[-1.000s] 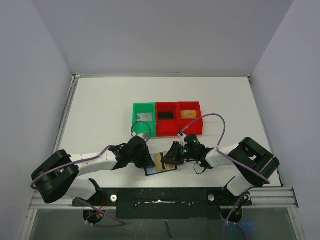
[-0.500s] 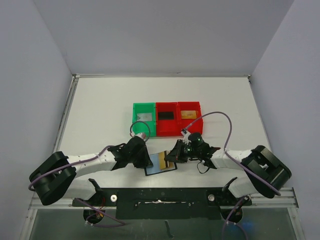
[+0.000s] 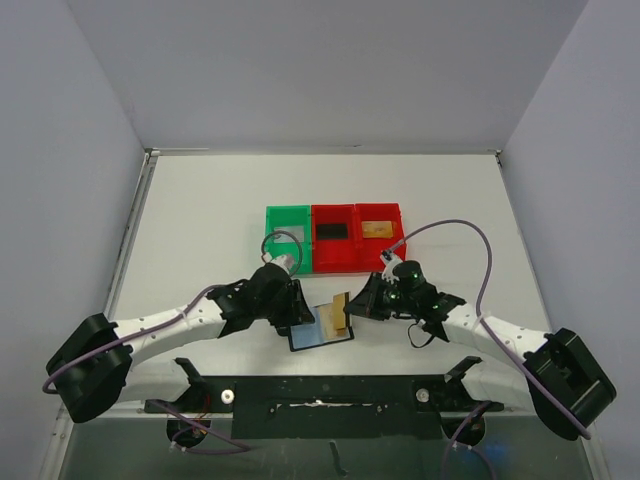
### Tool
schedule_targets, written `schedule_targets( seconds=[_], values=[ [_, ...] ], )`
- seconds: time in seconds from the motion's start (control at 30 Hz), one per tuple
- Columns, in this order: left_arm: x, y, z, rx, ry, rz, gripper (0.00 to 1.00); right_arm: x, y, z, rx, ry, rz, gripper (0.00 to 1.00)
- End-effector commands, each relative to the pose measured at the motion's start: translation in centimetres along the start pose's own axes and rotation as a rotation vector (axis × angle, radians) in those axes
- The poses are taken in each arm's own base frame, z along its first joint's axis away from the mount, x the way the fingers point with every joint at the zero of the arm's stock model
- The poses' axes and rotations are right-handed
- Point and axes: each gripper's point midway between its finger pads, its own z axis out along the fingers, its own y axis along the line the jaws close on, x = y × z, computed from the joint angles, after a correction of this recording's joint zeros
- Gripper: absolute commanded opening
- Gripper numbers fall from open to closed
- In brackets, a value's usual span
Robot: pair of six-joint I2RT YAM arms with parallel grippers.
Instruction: Take the credit cards out of the card holder
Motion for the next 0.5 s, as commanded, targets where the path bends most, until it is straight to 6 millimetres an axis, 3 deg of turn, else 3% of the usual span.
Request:
schedule_targets(
  seconds=[0.0, 0.17, 0.3, 0.47],
  values=[
    [-2.0, -7.1, -1.5, 0.274, -0.026, 0.033, 0.36, -2.7, 0.9, -1.2, 0.034, -0.123, -0.031, 0.00],
    [-0.6, -6.0, 1.0, 0.233, 0.055, 0.030, 0.35, -4.0, 1.2, -2.9, 0.039, -0.233, -0.045, 0.00],
    [0.8, -2.0, 2.7, 0.048, 0.098, 0.042, 0.27, -4.9, 1.0, -4.0, 0.042, -0.310, -0.062, 0.00],
    [2.0, 1.3, 2.8, -0.069, 0.112, 0.042, 0.24, -5.9, 0.3, -5.4, 0.094, -0.384, -0.110, 0.00]
  ],
)
